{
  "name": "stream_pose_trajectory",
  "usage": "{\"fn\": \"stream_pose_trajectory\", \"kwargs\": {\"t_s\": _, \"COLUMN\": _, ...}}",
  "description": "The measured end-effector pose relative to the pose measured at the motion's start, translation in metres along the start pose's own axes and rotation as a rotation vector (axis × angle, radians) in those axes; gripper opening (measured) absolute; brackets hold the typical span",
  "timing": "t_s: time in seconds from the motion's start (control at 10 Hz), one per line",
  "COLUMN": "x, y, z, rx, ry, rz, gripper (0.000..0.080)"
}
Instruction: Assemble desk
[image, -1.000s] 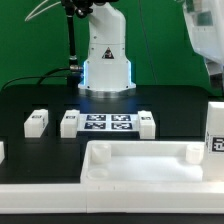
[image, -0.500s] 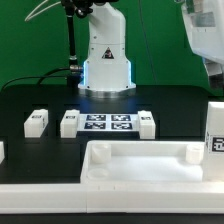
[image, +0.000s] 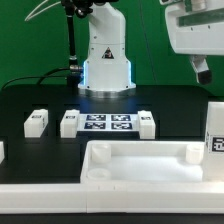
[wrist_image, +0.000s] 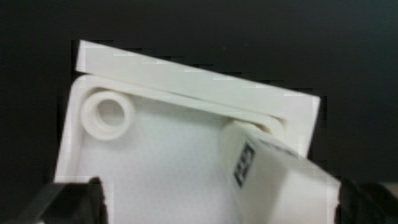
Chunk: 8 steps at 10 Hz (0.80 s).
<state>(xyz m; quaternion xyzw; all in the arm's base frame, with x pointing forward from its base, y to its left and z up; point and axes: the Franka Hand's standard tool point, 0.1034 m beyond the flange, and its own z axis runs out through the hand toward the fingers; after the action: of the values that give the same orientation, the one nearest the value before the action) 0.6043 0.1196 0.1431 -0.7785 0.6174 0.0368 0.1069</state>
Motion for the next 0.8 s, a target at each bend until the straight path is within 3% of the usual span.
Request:
{"fn": "stream_pose_trajectory", "kwargs": {"t_s": 0.5, "x": 0.004, "y": 0.001, "z": 0.000, "rx": -0.001, "ry": 0.001, "rz": -0.386, "gripper": 0.0649}}
{"fn": "stream_pose_trajectory", "kwargs": {"t_s": 0.6, "x": 0.006, "y": 0.016, "z": 0.007, "rx": -0.004, "ry": 0.008, "rz": -0.530, "gripper": 0.0649}}
{"fn": "stream_pose_trajectory", "kwargs": {"t_s": 0.7, "x": 0.013, "y": 0.045, "z": 0.016, "rx": -0.020, "ry": 0.007, "rz": -0.665, "gripper": 0.0649}}
{"fn": "stream_pose_trajectory", "kwargs": {"t_s": 0.8, "x": 0.016, "y": 0.063, "z": 0.020, "rx": -0.050, "ry": -0.015, "rz": -0.771, "gripper": 0.0649}}
